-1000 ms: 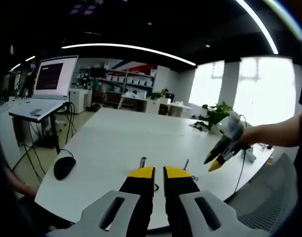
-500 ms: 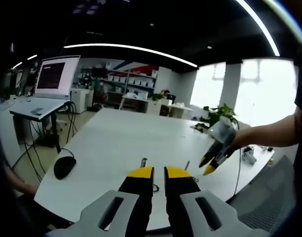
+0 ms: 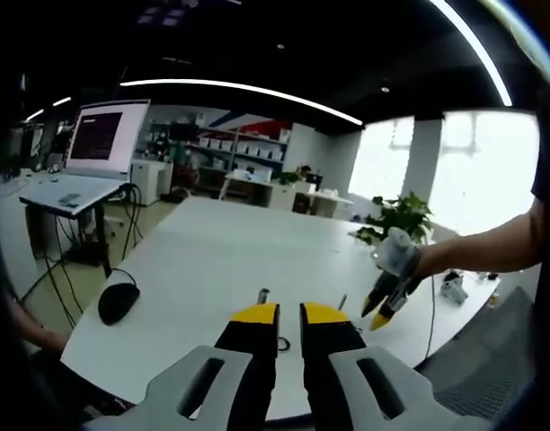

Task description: Place the washer onto the threaded stud by aligning its center hole with the stud, sliding it down to the base, and recovering from edge contact or off-axis alignment until the washer reaches the visible bottom stop.

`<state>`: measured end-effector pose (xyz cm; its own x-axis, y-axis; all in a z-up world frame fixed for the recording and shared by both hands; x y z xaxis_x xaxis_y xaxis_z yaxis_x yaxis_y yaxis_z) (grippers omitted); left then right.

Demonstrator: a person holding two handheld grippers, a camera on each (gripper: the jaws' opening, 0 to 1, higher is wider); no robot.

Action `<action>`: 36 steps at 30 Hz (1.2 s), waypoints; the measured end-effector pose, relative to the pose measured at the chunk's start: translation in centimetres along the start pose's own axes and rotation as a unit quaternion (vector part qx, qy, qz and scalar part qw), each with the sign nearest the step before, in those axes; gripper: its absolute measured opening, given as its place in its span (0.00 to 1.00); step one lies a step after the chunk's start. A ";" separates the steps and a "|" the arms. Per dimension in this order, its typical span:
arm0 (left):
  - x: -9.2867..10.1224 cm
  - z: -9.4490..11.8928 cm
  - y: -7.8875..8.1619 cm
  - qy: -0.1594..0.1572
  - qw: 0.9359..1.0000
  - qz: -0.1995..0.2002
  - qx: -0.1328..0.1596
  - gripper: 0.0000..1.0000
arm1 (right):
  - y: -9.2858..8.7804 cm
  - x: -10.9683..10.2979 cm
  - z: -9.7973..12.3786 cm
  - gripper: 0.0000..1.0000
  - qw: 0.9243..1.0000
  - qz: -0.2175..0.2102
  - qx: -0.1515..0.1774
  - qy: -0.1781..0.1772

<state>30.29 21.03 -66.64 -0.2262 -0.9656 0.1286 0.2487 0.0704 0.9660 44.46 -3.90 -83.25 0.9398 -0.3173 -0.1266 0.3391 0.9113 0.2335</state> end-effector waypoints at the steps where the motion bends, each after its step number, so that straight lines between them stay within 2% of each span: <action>1: 0.0 0.0 0.0 0.000 1.000 0.000 0.000 0.06 | -0.1 0.0 0.0 0.31 1.000 0.000 -0.002 0.000; 11: 0.0 0.0 0.0 0.001 1.000 0.000 0.001 0.06 | 0.0 0.4 -0.6 0.30 1.000 0.014 -0.010 -0.011; 16: -0.1 -0.1 0.0 0.002 1.000 0.001 0.001 0.06 | 0.7 -0.5 -1.1 0.29 1.000 0.028 -0.005 -0.010; 21: -0.1 -0.1 0.1 0.003 1.000 0.002 0.002 0.06 | 0.4 -0.4 -1.5 0.27 0.998 0.060 -0.025 -0.019; 27: -0.1 -0.1 0.1 0.003 1.000 0.001 0.002 0.06 | 0.2 -0.3 -1.9 0.26 0.998 0.056 -0.027 -0.024; 31: -0.1 -0.1 0.0 0.003 1.000 0.001 0.001 0.06 | 0.4 0.2 -2.0 0.22 0.995 0.087 -0.032 -0.038; 36: -0.1 -0.1 0.0 0.003 1.000 0.000 0.000 0.06 | 0.5 0.0 -2.1 0.22 0.994 0.090 -0.048 -0.038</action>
<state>30.37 21.12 -66.66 -0.2211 -0.9670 0.1265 0.2494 0.0693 0.9659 44.54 -2.89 -85.12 0.9867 -0.1616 -0.0164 0.1622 0.9750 0.1518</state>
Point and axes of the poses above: the point that each gripper's makers call its tool centre point, and the gripper's own axes: z roughly backward along the fingers, x roughly to its right, y roughly out of its top, the point moved 2 cm from there along z, roughly backward along the fingers, and after that the axes turned 7 degrees about -z, right-handed, at the moved point
